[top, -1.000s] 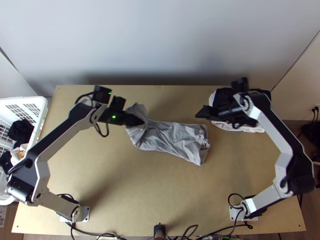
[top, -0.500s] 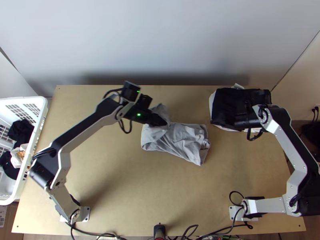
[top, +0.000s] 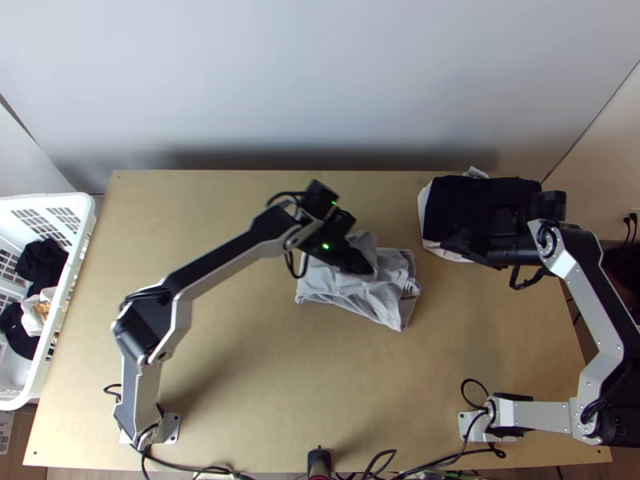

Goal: Fold the t-shirt

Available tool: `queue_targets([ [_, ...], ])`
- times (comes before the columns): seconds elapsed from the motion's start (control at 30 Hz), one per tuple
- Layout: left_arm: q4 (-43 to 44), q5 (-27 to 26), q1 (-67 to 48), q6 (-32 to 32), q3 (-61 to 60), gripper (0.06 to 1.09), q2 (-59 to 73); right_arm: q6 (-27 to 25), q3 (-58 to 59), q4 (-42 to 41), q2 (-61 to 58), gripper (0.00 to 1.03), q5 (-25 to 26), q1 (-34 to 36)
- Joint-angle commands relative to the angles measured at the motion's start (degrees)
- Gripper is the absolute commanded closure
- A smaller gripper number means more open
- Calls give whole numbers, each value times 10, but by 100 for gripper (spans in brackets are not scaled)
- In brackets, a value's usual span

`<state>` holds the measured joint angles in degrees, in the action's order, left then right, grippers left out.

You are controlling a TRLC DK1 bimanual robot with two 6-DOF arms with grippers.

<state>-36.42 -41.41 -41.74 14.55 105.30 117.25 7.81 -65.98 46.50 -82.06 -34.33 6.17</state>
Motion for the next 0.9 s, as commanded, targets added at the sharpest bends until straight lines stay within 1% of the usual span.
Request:
queue_targets([
  [0.0, -13, 3, -45, -1, 54, 105, 66, -5, 16, -2, 10, 6, 0, 31],
  [0.13, -15, 6, -65, -1, 88, 105, 107, -9, 21, -2, 14, 6, 0, 38],
  [0.37, -20, 28, -87, -4, 155, 105, 197, -5, 23, -4, 20, 6, -1, 38],
  [0.4, -20, 31, -89, -2, 163, 102, 207, -5, 24, -4, 20, 6, -1, 38],
  [0.43, -20, 34, -91, 0, 172, 90, 220, -5, 24, -4, 21, 6, -1, 39],
  [0.47, -20, 37, -93, 1, 184, 72, 232, -5, 24, -4, 21, 6, -1, 40],
  [0.53, -30, 37, -95, 7, 212, 19, 256, -6, 24, -4, 21, 6, -2, 40],
  [0.57, -33, 37, -95, 9, 224, 10, 263, -6, 25, -4, 22, 6, -2, 40],
  [0.73, -9, 40, -94, 30, 234, 10, 250, -6, 27, -5, 25, 5, -4, 38],
  [0.87, 17, 43, -86, 77, 243, 10, 229, -6, 27, -5, 28, 5, -5, 36],
])
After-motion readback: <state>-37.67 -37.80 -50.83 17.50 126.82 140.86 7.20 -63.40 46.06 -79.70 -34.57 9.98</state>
